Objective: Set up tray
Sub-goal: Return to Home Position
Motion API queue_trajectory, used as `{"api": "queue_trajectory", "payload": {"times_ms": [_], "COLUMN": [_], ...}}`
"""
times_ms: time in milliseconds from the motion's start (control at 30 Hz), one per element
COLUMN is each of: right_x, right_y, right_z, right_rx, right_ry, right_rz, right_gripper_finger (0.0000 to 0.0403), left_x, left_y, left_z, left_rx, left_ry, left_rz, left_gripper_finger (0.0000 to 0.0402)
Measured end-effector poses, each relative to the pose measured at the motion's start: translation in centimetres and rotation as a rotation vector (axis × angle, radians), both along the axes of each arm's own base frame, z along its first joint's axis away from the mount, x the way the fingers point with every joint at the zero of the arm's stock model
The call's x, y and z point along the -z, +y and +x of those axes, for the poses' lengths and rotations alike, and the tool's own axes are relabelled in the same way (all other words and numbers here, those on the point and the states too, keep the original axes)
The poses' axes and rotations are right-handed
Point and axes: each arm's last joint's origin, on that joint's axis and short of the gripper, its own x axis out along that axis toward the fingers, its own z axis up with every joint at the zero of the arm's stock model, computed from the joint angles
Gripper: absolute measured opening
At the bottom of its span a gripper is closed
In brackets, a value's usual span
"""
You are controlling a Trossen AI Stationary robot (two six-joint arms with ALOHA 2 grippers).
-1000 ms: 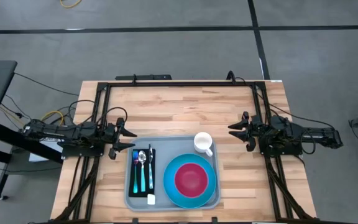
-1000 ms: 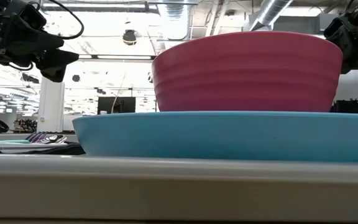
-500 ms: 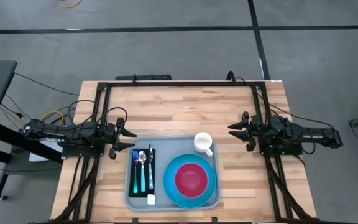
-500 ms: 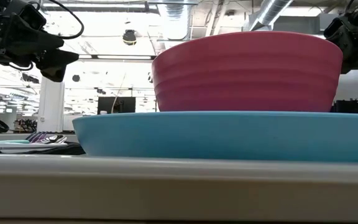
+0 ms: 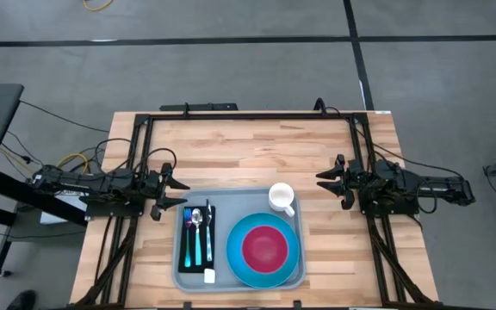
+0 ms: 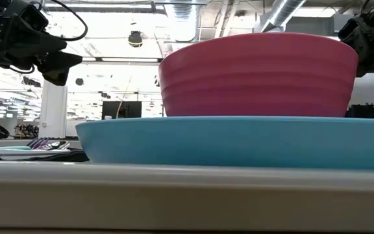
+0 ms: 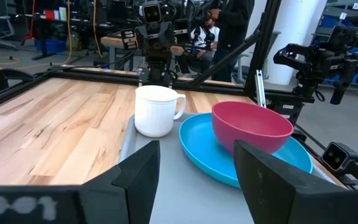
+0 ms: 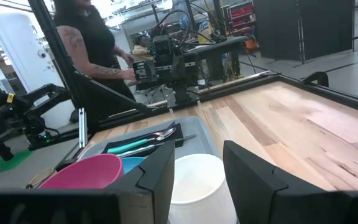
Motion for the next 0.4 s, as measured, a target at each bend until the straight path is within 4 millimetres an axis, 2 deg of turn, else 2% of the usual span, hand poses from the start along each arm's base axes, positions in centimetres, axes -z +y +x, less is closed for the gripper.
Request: {"api": "queue_trajectory", "payload": {"times_ms": [400], "right_x": [0.00], "right_y": [0.00], "right_z": [0.00], "right_rx": [0.000], "right_ry": [0.000], "right_rz": [0.000], "right_gripper_finger": [0.0129], "left_x": [0.00], "left_y": [0.00], "left_z": [0.00], "left_rx": [0.000], "left_ry": [0.000], "left_rz": [-0.003], "left_gripper_finger": [0.0192]}}
